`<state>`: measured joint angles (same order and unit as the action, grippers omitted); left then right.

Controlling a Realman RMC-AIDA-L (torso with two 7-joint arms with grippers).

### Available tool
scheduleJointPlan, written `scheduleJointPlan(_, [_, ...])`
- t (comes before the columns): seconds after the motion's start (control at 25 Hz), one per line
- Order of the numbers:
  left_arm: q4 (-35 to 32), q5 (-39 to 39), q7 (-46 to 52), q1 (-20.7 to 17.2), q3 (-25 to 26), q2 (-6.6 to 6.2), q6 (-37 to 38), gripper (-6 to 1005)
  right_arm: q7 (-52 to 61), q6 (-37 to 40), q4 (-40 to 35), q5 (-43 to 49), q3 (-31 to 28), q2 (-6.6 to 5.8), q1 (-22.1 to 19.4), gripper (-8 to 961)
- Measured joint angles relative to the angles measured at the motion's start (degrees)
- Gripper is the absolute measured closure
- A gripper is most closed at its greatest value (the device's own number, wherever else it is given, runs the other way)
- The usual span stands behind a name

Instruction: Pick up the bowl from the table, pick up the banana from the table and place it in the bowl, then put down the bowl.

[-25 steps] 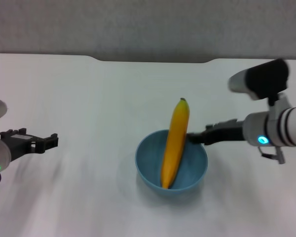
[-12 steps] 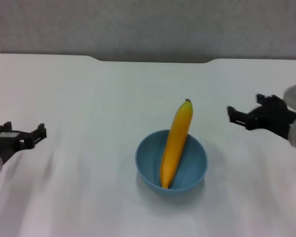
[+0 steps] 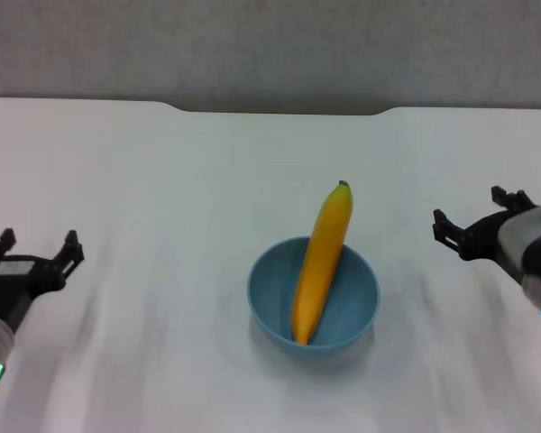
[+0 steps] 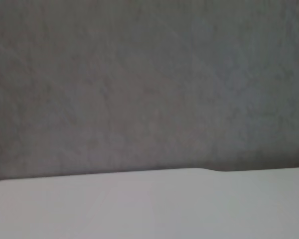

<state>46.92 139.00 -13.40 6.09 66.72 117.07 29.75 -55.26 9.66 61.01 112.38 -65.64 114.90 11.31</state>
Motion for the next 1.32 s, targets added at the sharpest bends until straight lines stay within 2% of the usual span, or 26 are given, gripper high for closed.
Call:
scheduleJointPlan(0.12, [-4.9, 0.0, 3.73, 1.84, -2.96, 0.02, 5.4, 105, 1.48, 14.97, -2.28, 3.34, 8.56, -0.03, -0.78, 61])
scheduleJointPlan(0.24, [-9.1, 0.0, 6.91, 3.48, -5.32, 0.06, 9.77, 105, 7.21, 26.66, -6.99, 8.43, 14.86, -0.09, -0.38, 62])
scheduleJointPlan(0.36, [-11.77, 0.05, 9.56, 4.94, -6.85, 0.08, 11.87, 105, 20.36, 39.45, -16.57, 15.88, 19.48, 0.1, 1.63, 62])
scheduleJointPlan(0.48, [-13.36, 0.21, 11.29, 5.62, -8.37, 0.1, 13.47, 105, 34.9, 51.5, -27.51, 19.41, 23.96, 0.34, 4.74, 61])
scheduleJointPlan(0.6, [-14.01, 0.5, 11.51, 5.91, -10.18, 0.17, 15.07, 105, 41.69, 58.46, -36.3, 19.94, 27.44, 0.64, 7.41, 60])
scheduleJointPlan(0.88, [-16.2, 0.84, 11.05, 7.76, -14.24, 0.23, 17.26, 105, 41.83, 56.47, -37.49, 20.42, 28.53, 0.49, 7.82, 56])
scheduleJointPlan(1.2, [-18.47, -0.42, 12.02, 9.25, -14.26, 0.4, 17.16, 105, 42.87, 56.16, -37.8, 20.15, 28.57, 0.67, 8.02, 60])
scheduleJointPlan(1.32, [-18.58, -1.2, 12.32, 9.33, -14.41, 0.42, 17.14, 105, 48.19, 56.38, -38.45, 19.73, 27.93, 0.61, 7.98, 61])
